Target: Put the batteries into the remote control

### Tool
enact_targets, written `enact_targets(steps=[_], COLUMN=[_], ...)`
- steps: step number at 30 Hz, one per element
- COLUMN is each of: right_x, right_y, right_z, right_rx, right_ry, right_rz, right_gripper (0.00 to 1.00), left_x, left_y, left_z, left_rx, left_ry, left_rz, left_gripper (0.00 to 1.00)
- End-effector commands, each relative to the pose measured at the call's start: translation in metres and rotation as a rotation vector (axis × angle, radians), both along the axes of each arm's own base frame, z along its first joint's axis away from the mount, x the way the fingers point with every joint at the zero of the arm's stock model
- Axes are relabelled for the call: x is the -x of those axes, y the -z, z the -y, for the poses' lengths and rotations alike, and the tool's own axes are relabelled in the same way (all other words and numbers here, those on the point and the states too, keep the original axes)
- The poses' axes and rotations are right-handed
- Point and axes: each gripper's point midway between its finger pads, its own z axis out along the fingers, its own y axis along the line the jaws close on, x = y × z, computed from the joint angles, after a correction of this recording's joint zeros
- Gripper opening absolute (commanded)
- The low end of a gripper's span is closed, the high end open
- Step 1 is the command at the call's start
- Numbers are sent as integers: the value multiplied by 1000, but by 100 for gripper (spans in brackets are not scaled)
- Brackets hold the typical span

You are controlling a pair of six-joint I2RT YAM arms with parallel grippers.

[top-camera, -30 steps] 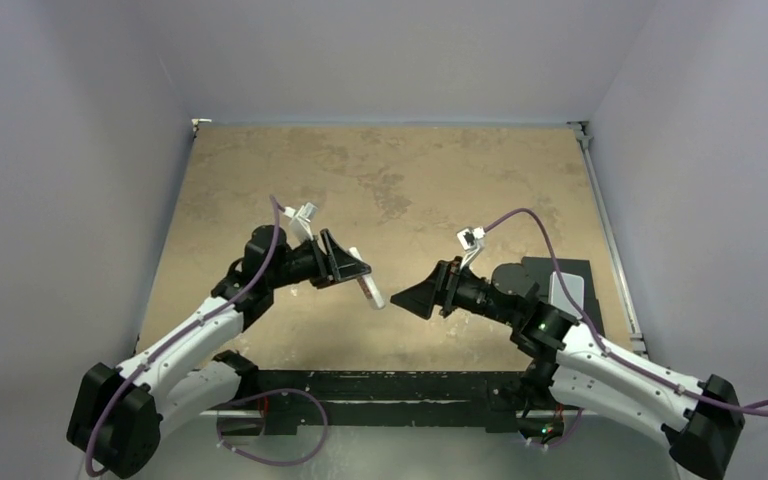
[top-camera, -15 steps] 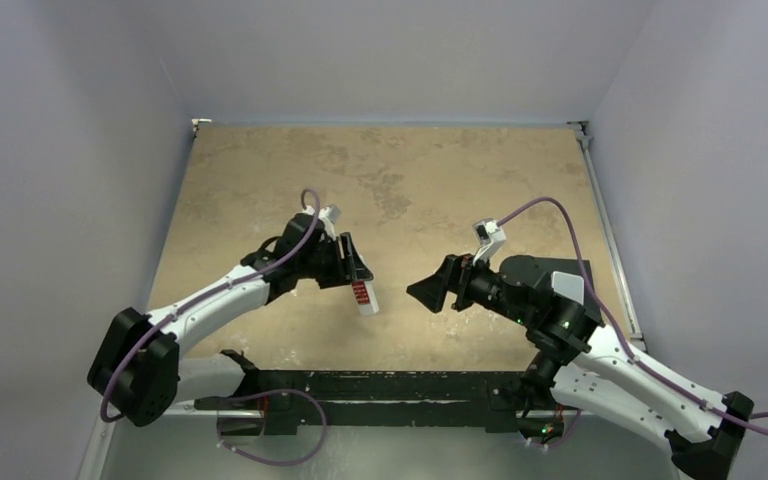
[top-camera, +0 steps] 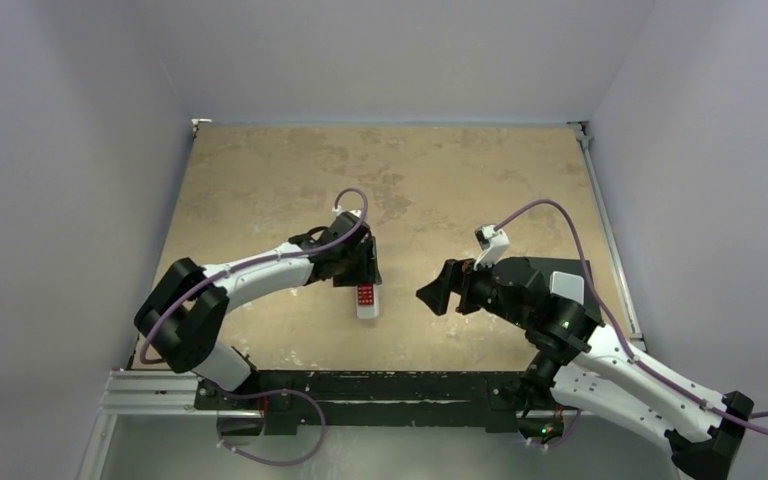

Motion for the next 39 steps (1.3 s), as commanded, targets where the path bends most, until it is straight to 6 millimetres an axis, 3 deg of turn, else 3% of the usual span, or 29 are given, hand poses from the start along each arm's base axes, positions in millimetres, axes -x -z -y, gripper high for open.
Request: enact_targets(steps=[1,10,18,23,29,39], right_x=[-6,-5,-7,-9,-12,-19], right_y=[-19,-15,-10,-8,-4,-10], right_z=[2,2,1,2,4,8], right_rx=[-21,-22,-11,2,27,44], right_ry=[24,23,25,37,54,96], right_rz=[48,41,33,27,19,25], right_gripper=[95,95,95,94,98,99], left_x=[-11,-13,-11,-11,-9,-10], left_y=[8,27,25,15,-1,-49], left_z=[2,7,14,16,15,16], left_rx=[-70,-105,-87,-73,-57,24], left_ry=[-17,-24,-10,-2,4,25], left_rz=[15,-9,-11,4,29,124], left_gripper=[0,23,48,61,90,94])
